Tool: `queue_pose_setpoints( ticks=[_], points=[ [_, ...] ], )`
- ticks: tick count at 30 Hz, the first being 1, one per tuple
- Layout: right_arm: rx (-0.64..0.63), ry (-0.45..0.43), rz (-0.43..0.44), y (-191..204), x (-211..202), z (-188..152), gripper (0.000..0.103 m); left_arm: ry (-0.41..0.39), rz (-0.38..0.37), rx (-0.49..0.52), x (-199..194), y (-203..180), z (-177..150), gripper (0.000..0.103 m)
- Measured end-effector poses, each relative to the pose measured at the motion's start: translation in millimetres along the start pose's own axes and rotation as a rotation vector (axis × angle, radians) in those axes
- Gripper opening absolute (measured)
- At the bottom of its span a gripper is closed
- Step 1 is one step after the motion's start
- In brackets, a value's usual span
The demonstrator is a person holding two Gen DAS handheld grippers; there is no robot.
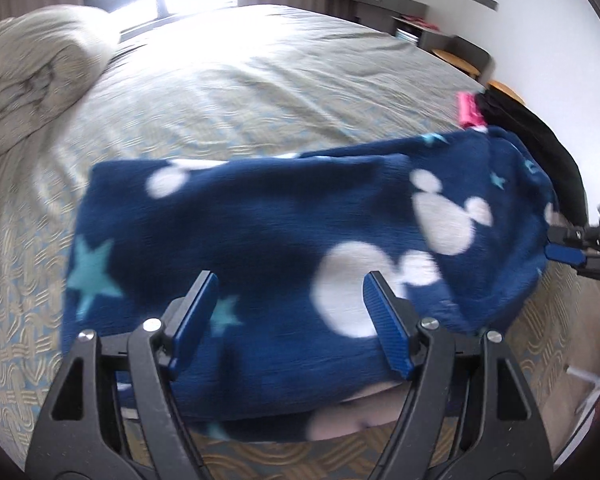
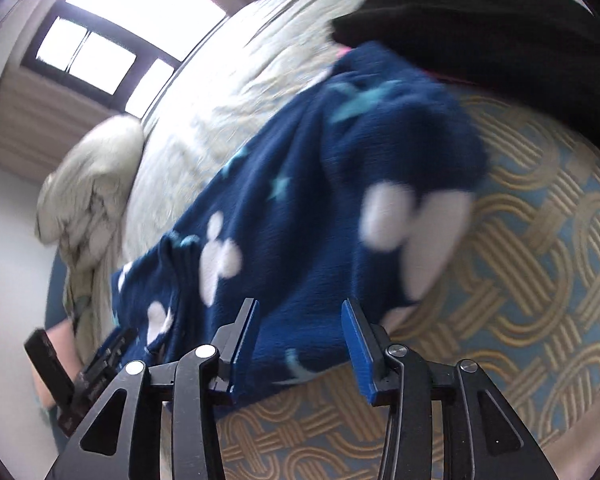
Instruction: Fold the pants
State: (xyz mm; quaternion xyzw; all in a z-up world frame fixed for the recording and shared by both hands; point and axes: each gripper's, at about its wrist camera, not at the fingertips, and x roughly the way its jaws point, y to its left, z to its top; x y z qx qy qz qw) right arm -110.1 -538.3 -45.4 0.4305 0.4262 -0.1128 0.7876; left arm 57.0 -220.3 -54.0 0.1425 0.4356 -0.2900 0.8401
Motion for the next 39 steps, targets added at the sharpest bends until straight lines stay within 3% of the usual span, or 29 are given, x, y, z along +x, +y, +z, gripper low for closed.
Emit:
queue_pose_setpoints(
  ticks=[7, 17, 20, 21, 23, 24, 26, 31, 35, 39],
  points=[
    [0.072, -0.072, -0.030, -31.9, -11.0, 6.3, 0.063, 0.060, -0.006, 0.072, 19.9, -36.1, 2.3, 0.075],
    [0.126, -0.158, 0.051, -48.2, 16.4, 36.9, 0.079, 0.099, -0.045, -0.012, 30.1, -27.9, 3.2, 0.077],
    [0.097, -0.204, 0.015, -43.9, 23.6, 45.2, 0.078, 0.096, -0.040, -0.004, 28.5, -29.6, 2.9, 0.077],
    [0.092, -0.206, -0.007, -39.2, 24.0, 47.1, 0.076, 0.095, -0.044, -0.008, 27.8, -29.1, 2.7, 0.077],
    [0.084, -0.200, -0.024, -32.3, 22.9, 48.2, 0.027, 0.096, -0.060, -0.026, 25.5, -25.8, 2.5, 0.077],
    [0.087, -0.191, -0.004, -29.5, 21.9, 49.0, 0.023, 0.097, -0.067, -0.032, 24.8, -24.3, 2.5, 0.077],
    [0.084, -0.217, 0.017, -21.9, 11.3, 46.9, 0.021, 0.093, -0.080, -0.049, 22.5, -19.2, 2.1, 0.077],
    [-0.070, -0.269, -0.014, 22.1, -14.2, 41.3, 0.020, 0.083, -0.113, -0.111, 16.8, -5.7, 0.9, 0.077],
    [-0.191, -0.301, -0.033, 61.0, -28.2, 34.5, 0.020, 0.058, -0.085, -0.120, 7.4, 4.5, -2.0, 0.077],
    [-0.398, -0.343, -0.051, 125.4, -38.6, 16.6, 0.020, 0.019, -0.058, -0.149, -9.1, 27.0, -5.4, 0.077]
  ],
)
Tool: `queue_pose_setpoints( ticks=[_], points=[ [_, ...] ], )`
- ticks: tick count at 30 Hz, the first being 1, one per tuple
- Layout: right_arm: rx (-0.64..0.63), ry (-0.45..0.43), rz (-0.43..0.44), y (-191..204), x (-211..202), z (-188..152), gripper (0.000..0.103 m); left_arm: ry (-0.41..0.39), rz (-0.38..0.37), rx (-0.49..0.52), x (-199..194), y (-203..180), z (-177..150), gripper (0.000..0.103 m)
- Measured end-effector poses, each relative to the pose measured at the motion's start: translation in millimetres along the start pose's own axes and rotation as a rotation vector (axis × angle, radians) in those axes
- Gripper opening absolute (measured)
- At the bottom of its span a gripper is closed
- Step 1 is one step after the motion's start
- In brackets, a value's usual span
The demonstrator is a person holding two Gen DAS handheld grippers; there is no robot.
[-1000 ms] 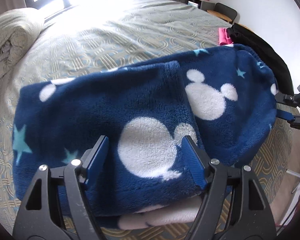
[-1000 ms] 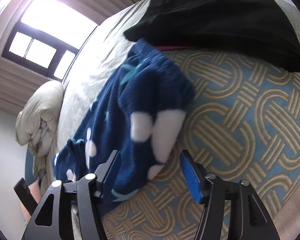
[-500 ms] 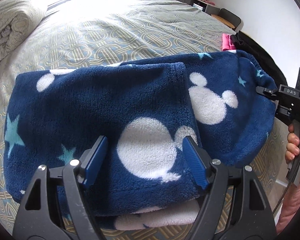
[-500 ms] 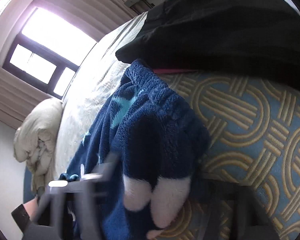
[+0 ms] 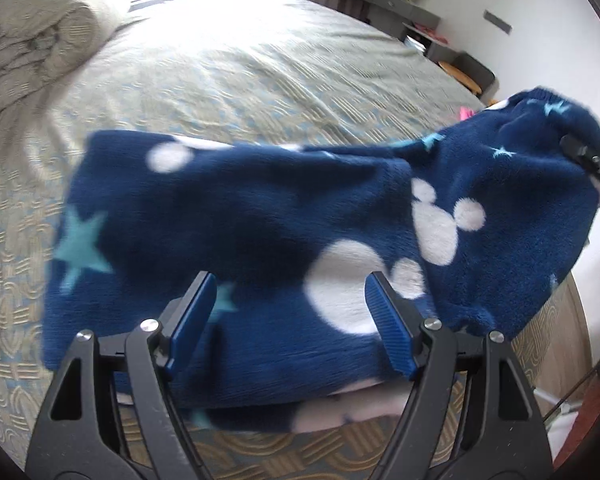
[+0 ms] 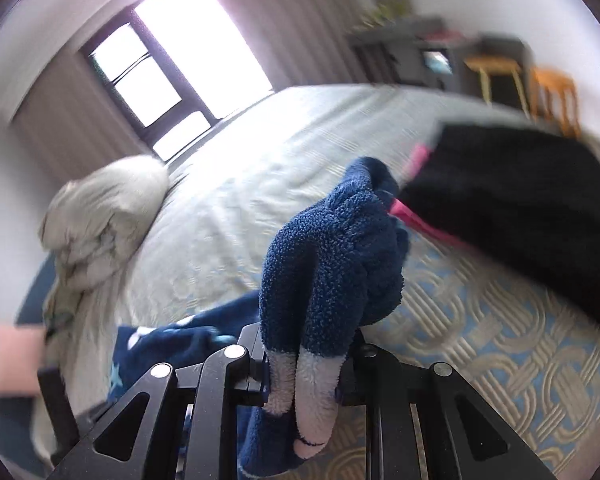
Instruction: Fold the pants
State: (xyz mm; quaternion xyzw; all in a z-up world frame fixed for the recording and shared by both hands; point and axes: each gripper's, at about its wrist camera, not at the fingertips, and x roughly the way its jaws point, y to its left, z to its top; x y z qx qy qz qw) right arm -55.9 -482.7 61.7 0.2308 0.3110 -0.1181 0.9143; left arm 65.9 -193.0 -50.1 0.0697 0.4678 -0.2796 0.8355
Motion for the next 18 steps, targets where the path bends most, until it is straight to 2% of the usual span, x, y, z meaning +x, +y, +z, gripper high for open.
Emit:
queue_pose_setpoints(
  ticks=[4, 8, 14, 18],
  points=[
    [-0.226, -0.032, 0.043, 76.6, -8.5, -1.3, 0.020, -0.054, 0.046, -0.095, -24.3, 45.1, -2.9, 0.077],
    [-0.428, -0.010, 0.121, 158.0, 7.1, -20.4, 0.020, -0.088, 0.094, -0.228, -46.7, 101.0, -11.7, 0.077],
    [-0.606, 0.150, 0.251, 237.8, 57.5, -74.4, 0.020, -0.110, 0.114, -0.395, -68.8, 164.1, -38.0, 0.077],
    [-0.683, 0.254, 0.221, 257.6, 94.0, -110.3, 0.021, -0.109, 0.073, -0.422, -71.9, 174.6, -47.4, 0.077]
  ],
)
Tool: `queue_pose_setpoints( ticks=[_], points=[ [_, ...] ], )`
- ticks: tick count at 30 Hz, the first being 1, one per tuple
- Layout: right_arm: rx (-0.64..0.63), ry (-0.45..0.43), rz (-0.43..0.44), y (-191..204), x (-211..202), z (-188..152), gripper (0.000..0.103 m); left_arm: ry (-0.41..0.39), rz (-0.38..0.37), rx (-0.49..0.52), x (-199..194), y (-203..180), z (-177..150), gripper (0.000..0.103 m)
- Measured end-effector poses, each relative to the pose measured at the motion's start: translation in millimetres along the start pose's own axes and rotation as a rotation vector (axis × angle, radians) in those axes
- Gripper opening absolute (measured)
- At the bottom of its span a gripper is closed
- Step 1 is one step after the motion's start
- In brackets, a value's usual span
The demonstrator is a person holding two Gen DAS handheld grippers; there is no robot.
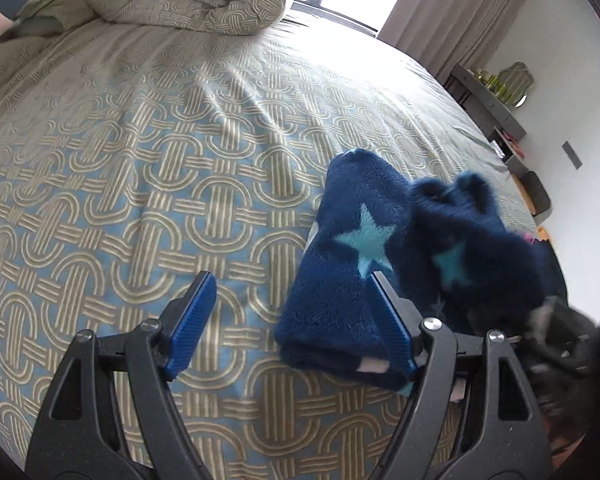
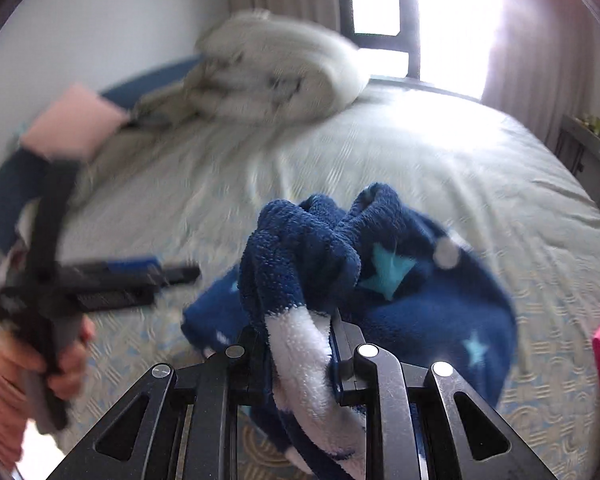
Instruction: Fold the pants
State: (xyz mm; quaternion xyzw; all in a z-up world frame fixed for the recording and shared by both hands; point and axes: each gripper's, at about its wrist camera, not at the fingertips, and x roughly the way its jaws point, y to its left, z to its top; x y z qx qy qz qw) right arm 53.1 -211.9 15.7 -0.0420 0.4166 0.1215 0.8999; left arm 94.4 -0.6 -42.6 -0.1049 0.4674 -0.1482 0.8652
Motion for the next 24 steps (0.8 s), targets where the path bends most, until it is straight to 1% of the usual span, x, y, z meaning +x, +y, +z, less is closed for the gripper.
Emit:
queue_pose_setpoints(
  ticks=[2, 4, 6, 8, 10, 12, 13, 15, 16, 17, 18, 20, 22, 23, 24],
  points=[
    [-0.007, 0.045, 0.005, 3.7, 14.1, -5.8, 0.023, 0.013, -0.043, 0.005, -0.2, -1.8, -2.6, 0.077],
    [-0.006, 0.071, 0.021, 4.1, 19.8, -9.9, 0.025, 0.035, -0.104, 0.012, 2.9, -10.7, -1.1, 0.077],
    [-0.004, 0.076, 0.044, 2.8, 18.6, -10.8, 0.033, 0.066, -0.184, 0.006, 6.4, -20.4, 0.3, 0.077],
    [0.010, 0.082, 0.105, -3.3, 8.3, -19.8, 0.054, 0.099, -0.275, -0.014, 10.4, -30.3, 1.6, 0.078],
    [0.030, 0.083, 0.168, -5.9, 1.1, -24.5, 0.061, 0.118, -0.333, -0.016, 12.5, -39.6, 2.3, 0.083],
    [0.046, 0.069, 0.204, -10.3, -9.3, -31.4, 0.061, 0.129, -0.371, 0.007, 13.1, -54.1, 1.0, 0.087],
    [0.058, 0.063, 0.219, -15.7, -14.0, -34.2, 0.061, 0.139, -0.371, 0.034, 14.8, -63.0, 0.8, 0.088],
    [0.103, 0.050, 0.258, -24.8, -25.7, -41.5, 0.061, 0.162, -0.339, 0.092, 21.8, -78.6, -5.0, 0.091],
    [0.137, 0.045, 0.269, -34.1, -32.5, -45.8, 0.061, 0.172, -0.324, 0.108, 27.4, -84.1, -4.6, 0.091],
    [0.172, 0.042, 0.260, -43.4, -38.0, -50.1, 0.062, 0.190, -0.308, 0.123, 34.8, -91.1, -5.9, 0.091],
    [0.197, 0.041, 0.241, -49.4, -40.4, -53.4, 0.062, 0.203, -0.303, 0.127, 40.1, -95.4, -6.5, 0.091],
    [0.250, 0.037, 0.166, -66.3, -46.8, -60.6, 0.066, 0.230, -0.295, 0.126, 52.9, -101.9, -6.1, 0.091],
    [0.310, 0.040, 0.088, -86.8, -51.1, -70.8, 0.067, 0.233, -0.286, 0.139, 62.5, -113.2, -4.3, 0.089],
    [0.354, 0.049, 0.065, -98.0, -51.5, -78.3, 0.067, 0.228, -0.282, 0.162, 66.1, -120.0, -3.4, 0.070],
    [0.388, 0.056, 0.054, -105.5, -52.0, -83.5, 0.067, 0.229, -0.275, 0.184, 67.9, -124.8, -2.6, 0.036]
  ],
)
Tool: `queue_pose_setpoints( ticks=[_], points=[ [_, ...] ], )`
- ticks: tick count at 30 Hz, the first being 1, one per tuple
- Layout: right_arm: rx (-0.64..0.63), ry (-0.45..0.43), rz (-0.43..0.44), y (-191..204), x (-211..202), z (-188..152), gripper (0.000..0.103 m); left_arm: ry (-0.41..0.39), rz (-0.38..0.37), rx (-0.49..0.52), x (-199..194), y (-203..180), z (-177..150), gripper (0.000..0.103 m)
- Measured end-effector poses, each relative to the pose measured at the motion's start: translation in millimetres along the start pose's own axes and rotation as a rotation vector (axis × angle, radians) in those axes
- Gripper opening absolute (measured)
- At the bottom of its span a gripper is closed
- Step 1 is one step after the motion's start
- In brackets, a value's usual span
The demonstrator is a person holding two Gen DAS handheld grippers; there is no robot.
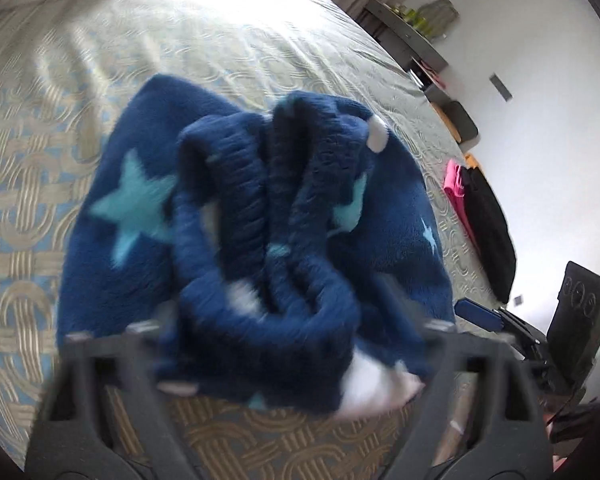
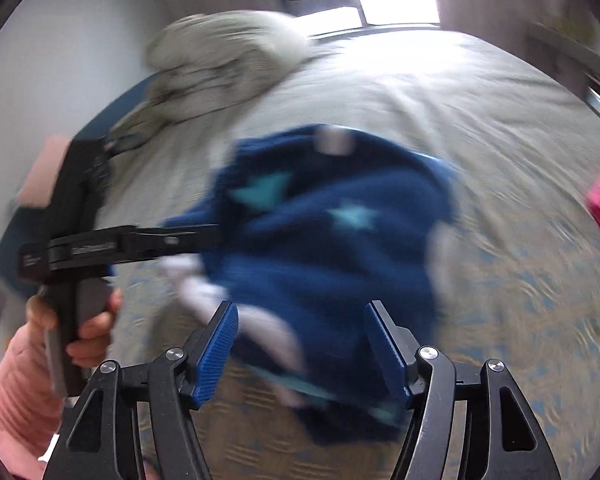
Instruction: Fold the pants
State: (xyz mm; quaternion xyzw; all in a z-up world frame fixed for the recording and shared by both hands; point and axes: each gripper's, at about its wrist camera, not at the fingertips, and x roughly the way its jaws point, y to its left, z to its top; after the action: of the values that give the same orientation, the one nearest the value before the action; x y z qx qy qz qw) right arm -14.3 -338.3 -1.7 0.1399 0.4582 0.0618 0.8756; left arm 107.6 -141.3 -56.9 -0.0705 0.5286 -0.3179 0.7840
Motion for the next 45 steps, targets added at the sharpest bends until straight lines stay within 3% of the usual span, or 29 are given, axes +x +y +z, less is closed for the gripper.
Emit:
queue_pose_setpoints(
  ticks=[2, 7, 10, 14, 20, 25, 29, 32, 36, 42, 45],
  points=[
    [0.095, 0.008, -0.011, -21.5, -0.6, -5.8, 0.067, 0.013, 0.042, 0.031, 4.3, -10.5, 4.5, 0.033],
    [0.267, 0.019, 0.019, -57.7, -7.4, -21.4, 0.067, -0.140, 0.030, 0.212, -46.8, -68.6, 26.6, 0.032],
    [0.302, 0.009, 0.034, -59.8, -11.9, -20.4, 0.067, -0.242, 0.036, 0.303, -89.9, -89.9, 41.1, 0.032],
    [0.282, -0.012, 0.059, -53.3, -13.8, -17.6, 0.075, -0.288, 0.053, 0.359, -125.6, -84.4, 47.1, 0.033],
    [0.296, 0.021, 0.144, -44.5, -1.9, -17.8, 0.079, -0.226, 0.127, 0.265, -114.1, -26.8, 44.4, 0.034],
    [0.275, 0.066, 0.106, -40.6, 11.5, -16.0, 0.079, -0.101, 0.143, 0.129, -62.7, 33.7, 25.6, 0.036],
    [0.254, 0.102, 0.042, -38.9, 19.7, -21.2, 0.081, -0.034, 0.132, 0.032, -24.1, 69.6, -2.1, 0.050],
    [0.238, 0.120, 0.022, -39.6, 25.3, -27.2, 0.083, -0.089, 0.114, 0.017, -27.1, 73.0, -12.3, 0.053],
    [0.243, 0.131, 0.004, -40.3, 21.0, -21.0, 0.083, -0.081, 0.154, 0.037, -30.7, 67.4, -12.3, 0.056],
    [0.043, -0.035, -0.093, -7.4, 0.3, 24.9, 0.082, -0.094, 0.223, 0.077, -33.1, 57.6, -14.4, 0.064],
    [-0.037, -0.058, -0.161, 5.5, 11.6, 49.2, 0.079, -0.098, 0.220, 0.066, -33.1, 60.4, -17.0, 0.066]
  ],
)
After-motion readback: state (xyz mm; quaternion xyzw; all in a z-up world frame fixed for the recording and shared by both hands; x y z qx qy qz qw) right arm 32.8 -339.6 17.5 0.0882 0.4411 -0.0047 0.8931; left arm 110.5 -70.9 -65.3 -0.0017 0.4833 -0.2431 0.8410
